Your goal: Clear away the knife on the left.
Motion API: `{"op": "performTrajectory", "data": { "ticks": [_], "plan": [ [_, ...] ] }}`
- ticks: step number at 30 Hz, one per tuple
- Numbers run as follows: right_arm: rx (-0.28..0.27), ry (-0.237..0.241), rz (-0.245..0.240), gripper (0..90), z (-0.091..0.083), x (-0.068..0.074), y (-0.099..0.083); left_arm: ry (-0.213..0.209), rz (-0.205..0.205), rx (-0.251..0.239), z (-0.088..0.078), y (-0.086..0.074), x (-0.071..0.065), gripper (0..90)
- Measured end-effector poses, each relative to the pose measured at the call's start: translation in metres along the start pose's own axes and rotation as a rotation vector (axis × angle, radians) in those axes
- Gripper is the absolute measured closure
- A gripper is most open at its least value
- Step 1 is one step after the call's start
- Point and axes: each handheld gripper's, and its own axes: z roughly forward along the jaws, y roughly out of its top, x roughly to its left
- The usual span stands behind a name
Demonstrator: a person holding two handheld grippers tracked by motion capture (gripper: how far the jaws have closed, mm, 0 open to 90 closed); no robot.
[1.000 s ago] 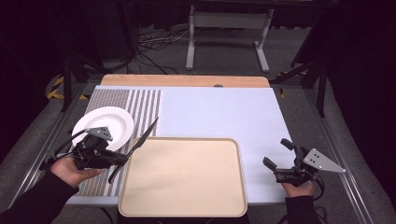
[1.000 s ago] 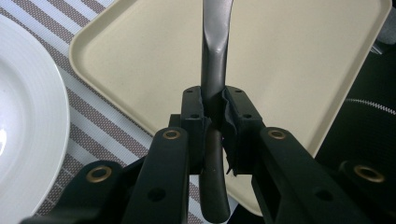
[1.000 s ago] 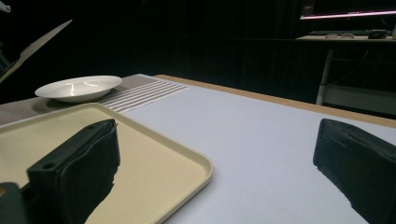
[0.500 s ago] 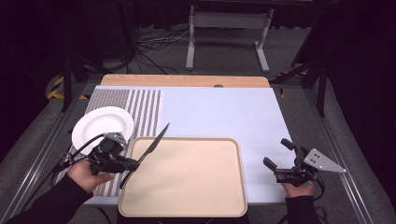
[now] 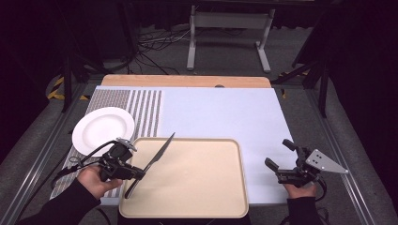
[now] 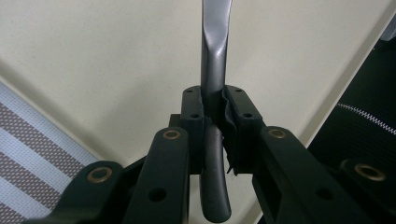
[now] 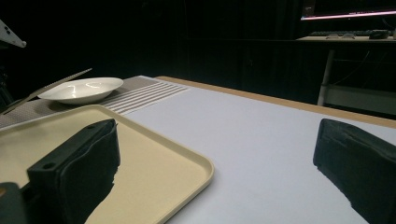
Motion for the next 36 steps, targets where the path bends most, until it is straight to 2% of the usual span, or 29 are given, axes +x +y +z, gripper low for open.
{"op": "performTrajectory", "data": {
  "ticks": [6, 11, 14, 18, 19, 21, 22, 36],
  "plan": [
    [-0.001, 0.006, 0.009, 1.2, -0.001, -0.001, 0.0, 0.005, -0.017, 0.057, 0.008, -0.001, 0.002, 79.9],
    [-0.002, 0.009, 0.012, 1.2, -0.001, -0.001, 0.0, -0.017, -0.03, 0.069, 0.016, -0.001, 0.005, 79.9],
    [-0.003, 0.009, 0.013, 1.2, -0.001, -0.001, 0.0, -0.023, -0.06, 0.071, 0.021, 0.0, 0.009, 79.9],
    [-0.004, 0.007, 0.013, 1.2, -0.001, -0.001, 0.0, -0.013, -0.081, 0.082, 0.025, -0.001, 0.013, 79.9],
    [-0.003, 0.009, 0.011, 1.2, -0.001, -0.001, 0.0, -0.023, -0.082, 0.085, 0.027, -0.001, 0.013, 79.8],
    [-0.002, 0.01, 0.013, 1.2, -0.001, -0.001, 0.0, -0.014, -0.073, 0.107, 0.028, 0.0, 0.013, 79.8],
    [0.0, 0.008, 0.005, 1.2, -0.001, -0.002, -0.001, -0.016, -0.083, 0.115, 0.029, -0.001, 0.012, 79.8],
    [0.001, 0.012, 0.015, 1.4, 0.0, -0.001, 0.0, -0.006, -0.082, 0.142, 0.036, 0.0, 0.014, 79.6]
  ]
}}
